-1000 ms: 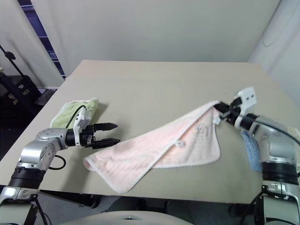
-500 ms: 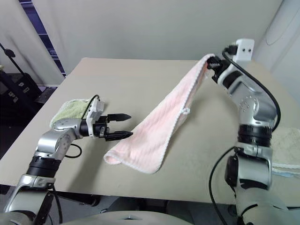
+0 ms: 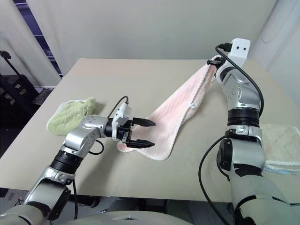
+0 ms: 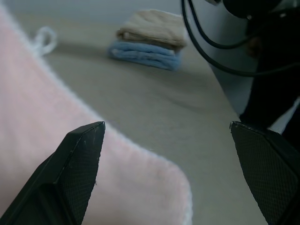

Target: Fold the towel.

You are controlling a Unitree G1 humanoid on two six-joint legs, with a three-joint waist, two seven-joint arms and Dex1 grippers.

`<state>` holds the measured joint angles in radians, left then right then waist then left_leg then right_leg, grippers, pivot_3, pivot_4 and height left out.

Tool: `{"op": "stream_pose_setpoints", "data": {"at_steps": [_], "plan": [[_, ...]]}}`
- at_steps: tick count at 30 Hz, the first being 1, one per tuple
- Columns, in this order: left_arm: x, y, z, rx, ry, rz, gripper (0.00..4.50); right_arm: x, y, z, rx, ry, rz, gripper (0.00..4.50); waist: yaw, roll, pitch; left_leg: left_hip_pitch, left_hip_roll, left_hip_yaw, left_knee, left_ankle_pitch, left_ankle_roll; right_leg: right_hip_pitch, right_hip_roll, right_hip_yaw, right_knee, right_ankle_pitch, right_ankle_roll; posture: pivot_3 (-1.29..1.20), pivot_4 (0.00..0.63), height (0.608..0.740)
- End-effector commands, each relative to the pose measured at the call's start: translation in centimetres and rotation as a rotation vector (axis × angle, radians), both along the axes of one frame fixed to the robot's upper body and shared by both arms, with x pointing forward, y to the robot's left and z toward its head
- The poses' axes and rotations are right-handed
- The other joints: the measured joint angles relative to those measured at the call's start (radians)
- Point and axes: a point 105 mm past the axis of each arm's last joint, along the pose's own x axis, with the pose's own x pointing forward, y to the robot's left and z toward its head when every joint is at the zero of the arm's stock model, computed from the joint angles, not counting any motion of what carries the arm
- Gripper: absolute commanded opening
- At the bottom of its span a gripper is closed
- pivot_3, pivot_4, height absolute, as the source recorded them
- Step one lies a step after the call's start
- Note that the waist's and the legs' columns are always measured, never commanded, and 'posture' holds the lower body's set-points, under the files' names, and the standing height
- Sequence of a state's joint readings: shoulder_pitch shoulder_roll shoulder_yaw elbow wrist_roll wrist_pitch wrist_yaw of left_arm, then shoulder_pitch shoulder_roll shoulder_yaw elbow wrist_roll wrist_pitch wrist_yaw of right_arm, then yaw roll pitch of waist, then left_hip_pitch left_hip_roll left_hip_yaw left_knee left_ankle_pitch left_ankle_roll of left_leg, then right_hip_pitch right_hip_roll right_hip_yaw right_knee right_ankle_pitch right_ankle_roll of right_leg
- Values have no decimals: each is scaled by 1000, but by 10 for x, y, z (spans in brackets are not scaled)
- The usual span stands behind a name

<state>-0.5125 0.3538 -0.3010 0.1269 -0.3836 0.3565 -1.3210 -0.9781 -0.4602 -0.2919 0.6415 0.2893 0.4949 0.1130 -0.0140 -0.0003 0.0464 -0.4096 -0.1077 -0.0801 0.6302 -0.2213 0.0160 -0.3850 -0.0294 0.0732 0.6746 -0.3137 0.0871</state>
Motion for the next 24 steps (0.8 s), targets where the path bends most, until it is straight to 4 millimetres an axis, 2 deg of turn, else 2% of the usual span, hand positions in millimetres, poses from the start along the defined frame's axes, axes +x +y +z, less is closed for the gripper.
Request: {"op": "stream_pose_setpoints", "data": {"at_steps": [1, 5, 11, 16, 22, 24], "plan": [[-5, -11, -10, 82, -35, -82, 4500, 1, -4, 26, 17, -69, -35, 32, -4, 0, 0, 0, 0, 0, 0, 0, 0, 1, 0, 0, 1, 0, 0, 0, 0, 731], [-1, -20, -34, 206, -32, -88, 4500, 0, -7, 21, 21, -52, -53, 32, -7, 0, 0, 0, 0, 0, 0, 1, -1, 0, 1, 1, 4, 0, 0, 0, 0, 731], [-6, -32, -49, 305, 28, -116, 4500, -4, -17, 10, 58, -11, -87, 32, -5, 0, 0, 0, 0, 0, 2, 2, -2, -1, 1, 1, 9, 0, -1, 0, 0, 731], [-17, -32, -58, 364, 149, -157, 4500, -7, -21, 7, 33, -5, -109, 32, -7, 0, 0, 0, 0, 0, 2, 2, -2, -1, 1, 1, 9, 0, -1, 0, 0, 731], [-17, -30, -74, 437, 159, -137, 4500, -10, -22, 4, -29, -2, -125, 32, -6, 0, 0, 0, 0, 0, 2, 2, -2, -1, 2, 1, 9, -1, -1, 0, 0, 731], [-14, -26, -84, 478, 128, -121, 4121, -11, -21, 3, -36, 0, -127, 0, -5, 0, 0, 0, 0, -1, 2, 2, -2, -1, 2, 1, 9, -1, -1, 0, 0, 731]]}}
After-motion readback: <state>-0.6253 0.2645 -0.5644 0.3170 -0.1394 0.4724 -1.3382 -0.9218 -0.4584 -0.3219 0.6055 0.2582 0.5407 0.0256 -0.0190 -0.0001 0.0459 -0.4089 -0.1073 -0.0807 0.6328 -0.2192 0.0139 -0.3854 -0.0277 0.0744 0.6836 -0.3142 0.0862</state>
